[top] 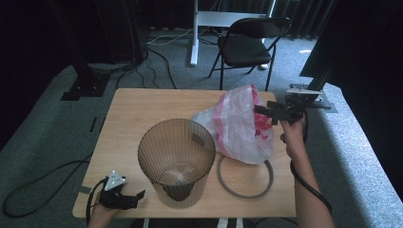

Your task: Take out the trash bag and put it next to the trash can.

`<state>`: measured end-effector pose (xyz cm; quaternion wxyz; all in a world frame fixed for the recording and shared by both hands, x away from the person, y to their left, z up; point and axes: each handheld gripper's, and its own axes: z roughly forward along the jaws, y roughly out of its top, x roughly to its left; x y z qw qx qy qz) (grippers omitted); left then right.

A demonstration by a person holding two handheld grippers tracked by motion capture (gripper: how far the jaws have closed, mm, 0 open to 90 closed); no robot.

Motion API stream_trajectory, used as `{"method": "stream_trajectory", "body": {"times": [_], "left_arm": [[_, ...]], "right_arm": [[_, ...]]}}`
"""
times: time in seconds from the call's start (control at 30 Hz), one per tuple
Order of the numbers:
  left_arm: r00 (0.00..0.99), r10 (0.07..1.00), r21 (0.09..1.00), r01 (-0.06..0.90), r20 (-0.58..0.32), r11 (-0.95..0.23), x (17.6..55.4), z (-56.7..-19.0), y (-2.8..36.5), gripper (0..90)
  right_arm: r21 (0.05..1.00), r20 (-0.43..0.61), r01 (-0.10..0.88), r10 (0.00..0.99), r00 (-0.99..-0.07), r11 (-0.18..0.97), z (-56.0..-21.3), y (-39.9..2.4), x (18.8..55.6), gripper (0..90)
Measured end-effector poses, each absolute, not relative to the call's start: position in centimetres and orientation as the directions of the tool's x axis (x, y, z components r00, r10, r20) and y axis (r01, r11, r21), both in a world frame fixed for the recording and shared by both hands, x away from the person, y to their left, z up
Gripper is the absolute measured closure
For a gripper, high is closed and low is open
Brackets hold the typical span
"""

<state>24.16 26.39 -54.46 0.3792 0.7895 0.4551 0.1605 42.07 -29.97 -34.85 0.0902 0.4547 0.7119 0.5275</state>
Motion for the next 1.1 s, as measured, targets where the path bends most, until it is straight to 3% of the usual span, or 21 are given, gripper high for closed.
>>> {"method": "stream_trajectory", "body": {"times": [0.17,1.1], "left_arm": [[0.533,0.841,0.745,0.597,-0.091,-0.298,24.2,-54.5,26.4,0.0],[0.54,0.838,0.738,0.597,-0.08,-0.314,24.1,-54.5,26.2,0.0]], "right_arm": [[0.839,0.321,0.542,0.761,-0.565,0.048,-35.2,-30.7,40.5,12.8],[0.828,0.372,0.56,0.751,-0.545,-0.004,-40.4,-33.3,32.6,12.7]]}}
